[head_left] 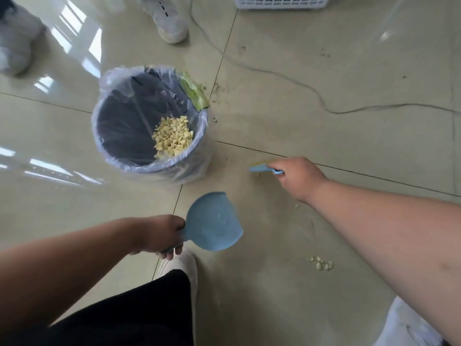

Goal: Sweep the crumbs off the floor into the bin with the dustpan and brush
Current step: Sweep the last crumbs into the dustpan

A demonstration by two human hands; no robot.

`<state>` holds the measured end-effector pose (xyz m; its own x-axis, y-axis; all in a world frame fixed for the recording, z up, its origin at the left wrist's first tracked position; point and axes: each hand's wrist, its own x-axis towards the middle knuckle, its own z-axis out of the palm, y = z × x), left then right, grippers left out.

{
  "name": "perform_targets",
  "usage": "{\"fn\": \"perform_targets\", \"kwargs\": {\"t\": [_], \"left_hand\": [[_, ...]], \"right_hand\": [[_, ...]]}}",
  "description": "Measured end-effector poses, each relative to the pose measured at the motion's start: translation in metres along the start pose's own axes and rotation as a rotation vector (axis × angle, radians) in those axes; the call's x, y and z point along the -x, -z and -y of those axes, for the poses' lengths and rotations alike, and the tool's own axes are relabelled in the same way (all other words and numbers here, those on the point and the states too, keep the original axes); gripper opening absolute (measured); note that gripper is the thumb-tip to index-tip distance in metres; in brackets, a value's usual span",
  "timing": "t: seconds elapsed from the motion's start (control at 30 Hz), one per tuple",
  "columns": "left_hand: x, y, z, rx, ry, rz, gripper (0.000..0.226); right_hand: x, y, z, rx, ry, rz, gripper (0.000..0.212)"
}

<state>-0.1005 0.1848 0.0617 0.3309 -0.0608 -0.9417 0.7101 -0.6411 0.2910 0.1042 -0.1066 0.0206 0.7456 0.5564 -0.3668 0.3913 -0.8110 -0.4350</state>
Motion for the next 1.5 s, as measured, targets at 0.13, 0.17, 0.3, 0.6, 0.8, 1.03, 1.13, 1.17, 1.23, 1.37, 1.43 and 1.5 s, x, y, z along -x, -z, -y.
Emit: {"fn": "perform_targets", "kwargs": {"t": [0.13, 0.17, 0.3, 0.6, 0.8, 1.03, 1.13, 1.17, 1.23, 1.37, 1.43, 1.5], "left_hand": [[-0.019, -0.003, -0.006, -0.027, 0.032, -0.090, 0.027], [-0.024, -0.003, -0.008, -0.028, 0.042, -0.117, 0.022], [-0.042, 0.002, -0.020, -0.036, 0.072, -0.130, 0.016], [-0.044, -0.013, -0.063, -0.119, 0.033, -0.100, 0.017], [-0.033, -0.037, -0.084, -0.267, 0.025, -0.070, 0.018], [-0.039, -0.044, -0.127, -0.334, 0.008, -0.042, 0.019], [-0.047, -0.050, -0.137, -0.346, 0.029, -0.027, 0.019], [-0.050, -0.052, -0.139, -0.364, 0.034, -0.021, 0.019], [-0.058, -0.052, -0.140, -0.411, 0.051, -0.020, 0.018], [-0.071, -0.051, -0.147, -0.471, 0.042, -0.004, 0.018], [-0.075, -0.051, -0.154, -0.495, 0.024, -0.011, 0.018], [-0.079, -0.053, -0.160, -0.561, 0.009, -0.045, 0.017]], "right_hand": [[-0.006, -0.024, -0.002, -0.027, 0.107, 0.030, 0.041], [0.000, -0.029, -0.006, -0.022, 0.150, 0.043, 0.039], [0.058, -0.045, -0.043, 0.071, 0.233, 0.083, 0.030], [0.183, -0.045, -0.116, 0.153, 0.259, 0.071, 0.059], [0.160, -0.023, -0.114, -0.075, -0.099, -0.103, 0.054], [0.158, -0.036, -0.116, -0.032, -0.266, -0.064, 0.048], [0.181, -0.054, -0.108, 0.044, -0.174, 0.005, 0.046], [0.192, -0.063, -0.106, 0.076, -0.130, 0.032, 0.043], [0.214, -0.083, -0.102, 0.089, -0.064, 0.058, 0.046], [0.246, -0.097, -0.088, 0.062, -0.032, 0.036, 0.052], [0.242, -0.086, -0.086, -0.019, -0.103, -0.060, 0.051], [0.235, -0.069, -0.090, -0.096, -0.219, -0.129, 0.055]]}}
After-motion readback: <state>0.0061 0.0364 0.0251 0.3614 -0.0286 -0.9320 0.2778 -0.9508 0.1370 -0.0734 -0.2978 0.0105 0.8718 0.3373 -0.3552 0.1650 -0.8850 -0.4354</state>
